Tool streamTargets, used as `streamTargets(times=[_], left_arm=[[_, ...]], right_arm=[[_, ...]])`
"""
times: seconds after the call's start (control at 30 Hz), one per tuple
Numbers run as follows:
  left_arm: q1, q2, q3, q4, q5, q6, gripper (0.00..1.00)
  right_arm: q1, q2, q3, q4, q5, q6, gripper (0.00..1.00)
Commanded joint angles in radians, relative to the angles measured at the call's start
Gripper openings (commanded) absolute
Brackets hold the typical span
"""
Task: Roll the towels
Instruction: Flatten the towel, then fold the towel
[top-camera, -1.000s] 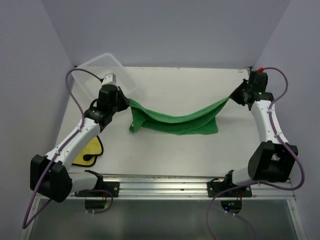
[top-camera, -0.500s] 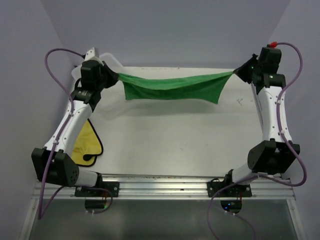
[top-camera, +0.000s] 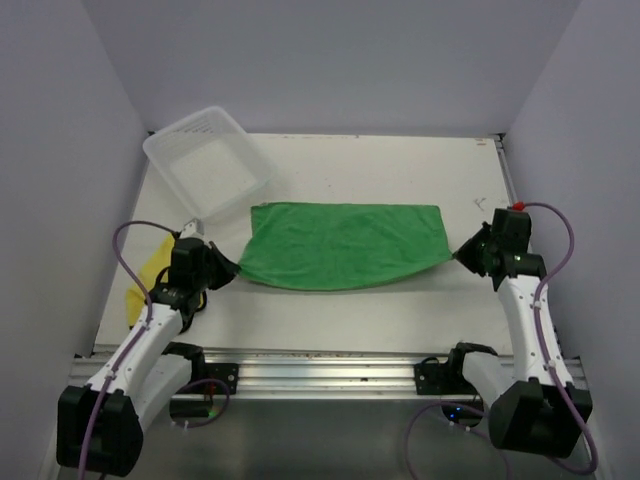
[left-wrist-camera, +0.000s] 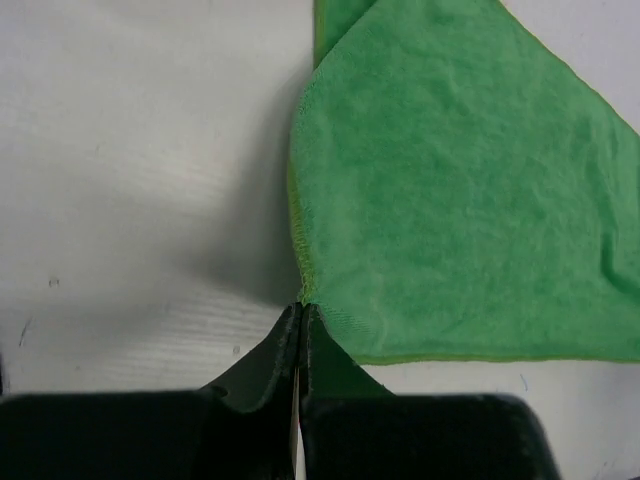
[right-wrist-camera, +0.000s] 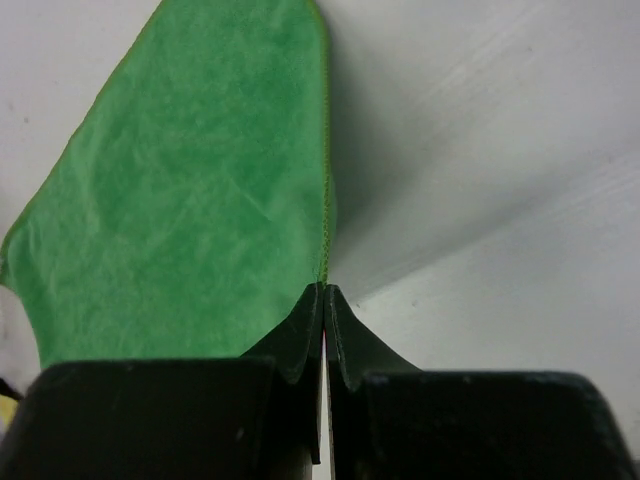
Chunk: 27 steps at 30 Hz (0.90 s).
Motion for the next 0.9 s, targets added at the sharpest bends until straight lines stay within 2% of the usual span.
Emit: streamTargets(times=[0.0,0.13,0.3,0.5,0.87], left_arm=[[0.007,-0.093,-0.079,0.044,0.035,-0.048,0.00],[0.007,-0.128,-0.090,-0.007,0.035,-0.025,0.00],[0.007,-0.122,-0.133,0.007,0.010,-0.010,0.00],[0.007,-0.073,-0.108,0.033,-0.016,0.006,0.00],[0.007,0.123,-0.041,0.135,-0.030,0.001,0.00]], right_arm=[[-0.007,-0.118,-0.047,-0.039,0.098,-0.016,0.00],[-0.005,-0.170,-0.091,-0.081,0.109,-0.025,0.00],[-0.007,-0.181,-0.116,-0.112,0.109,-0.022,0.00],[-0.005,-0.235,-0.128,-0.159,0.197,-0.031,0.00],[-0.013,-0.187,-0.134,-0.118,0.223,0.006,0.00]])
